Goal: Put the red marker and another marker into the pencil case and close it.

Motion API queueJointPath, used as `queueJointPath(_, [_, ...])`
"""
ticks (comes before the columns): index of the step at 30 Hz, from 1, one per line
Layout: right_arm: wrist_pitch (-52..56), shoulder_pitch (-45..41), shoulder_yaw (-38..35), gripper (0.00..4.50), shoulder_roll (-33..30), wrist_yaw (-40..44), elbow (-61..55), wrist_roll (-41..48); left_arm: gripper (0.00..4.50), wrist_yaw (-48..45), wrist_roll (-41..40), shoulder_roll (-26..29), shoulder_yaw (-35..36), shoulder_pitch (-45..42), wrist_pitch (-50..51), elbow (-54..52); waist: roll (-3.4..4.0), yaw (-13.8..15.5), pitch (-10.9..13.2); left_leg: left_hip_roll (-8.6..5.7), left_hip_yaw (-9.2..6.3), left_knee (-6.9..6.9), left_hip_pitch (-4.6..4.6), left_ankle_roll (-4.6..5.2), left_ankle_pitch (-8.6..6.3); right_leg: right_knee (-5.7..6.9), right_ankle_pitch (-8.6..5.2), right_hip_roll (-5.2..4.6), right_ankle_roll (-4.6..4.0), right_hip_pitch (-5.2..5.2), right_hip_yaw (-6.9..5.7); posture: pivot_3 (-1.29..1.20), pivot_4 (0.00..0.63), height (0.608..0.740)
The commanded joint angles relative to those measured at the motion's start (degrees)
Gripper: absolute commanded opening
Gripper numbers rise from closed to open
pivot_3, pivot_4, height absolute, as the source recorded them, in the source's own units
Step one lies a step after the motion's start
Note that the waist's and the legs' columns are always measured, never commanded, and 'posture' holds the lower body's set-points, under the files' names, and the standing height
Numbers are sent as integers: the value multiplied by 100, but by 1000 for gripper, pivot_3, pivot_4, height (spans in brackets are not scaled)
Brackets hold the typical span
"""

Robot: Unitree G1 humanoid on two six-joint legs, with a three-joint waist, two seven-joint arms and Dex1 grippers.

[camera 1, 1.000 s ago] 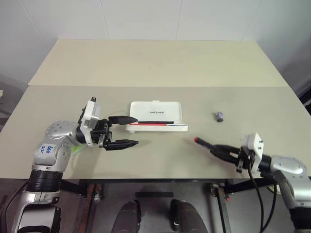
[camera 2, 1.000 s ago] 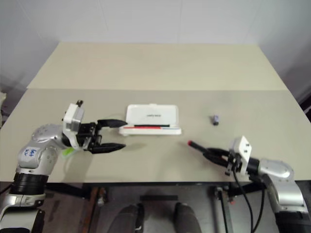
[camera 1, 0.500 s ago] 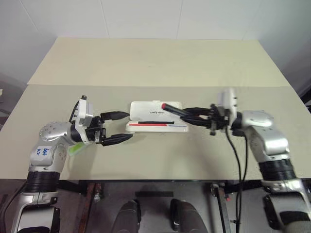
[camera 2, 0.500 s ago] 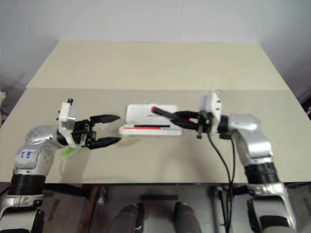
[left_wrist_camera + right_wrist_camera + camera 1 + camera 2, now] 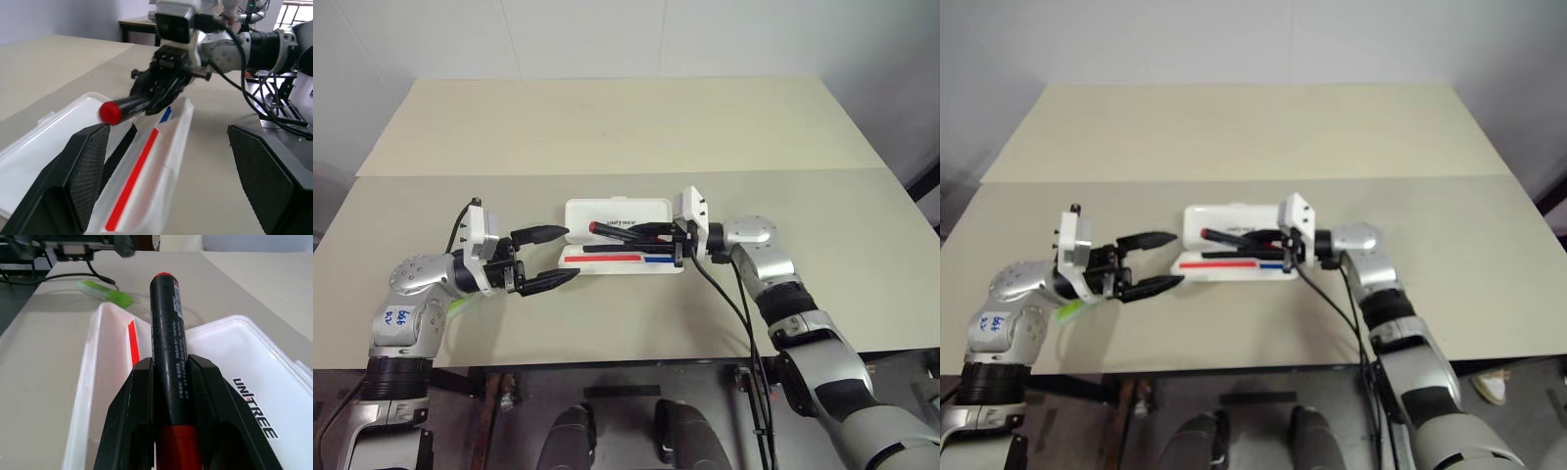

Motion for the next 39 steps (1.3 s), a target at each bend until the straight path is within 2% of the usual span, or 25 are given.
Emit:
queueJointPath(1, [-282, -151, -71, 657, 158, 49, 149, -35, 4017, 100, -52, -10, 134, 59, -36, -284, 0, -3, 0, 0, 1, 0, 0, 0, 0, 2, 0, 0, 0, -1, 1, 0, 150, 740])
queueJointPath(10, [-66, 466, 17, 657, 337, 100, -569, -24, 4017, 237, -14, -38, 100, 109, -72, -350, 0, -3, 0, 10, 3, -2, 2, -4, -1, 7, -2, -3, -4, -5, 7, 0, 150, 740])
queueJointPath(24, [514, 1524, 228, 657, 410, -295, -1971, -67, 4017, 387, 77, -211, -29, 76, -63, -382, -1, -4, -1, 25, 7, -4, 4, -10, -2, 10, -6, -3, -10, -9, 10, 0, 150, 740])
queueJointPath(39, [495, 1110, 111, 657, 191, -333, -2035, 34, 4017, 404, 120, -232, -34, 25, -79, -370, -1, -1, -1, 27, 6, -7, 4, -11, -2, 8, -7, -2, -12, -10, 9, 0, 150, 740])
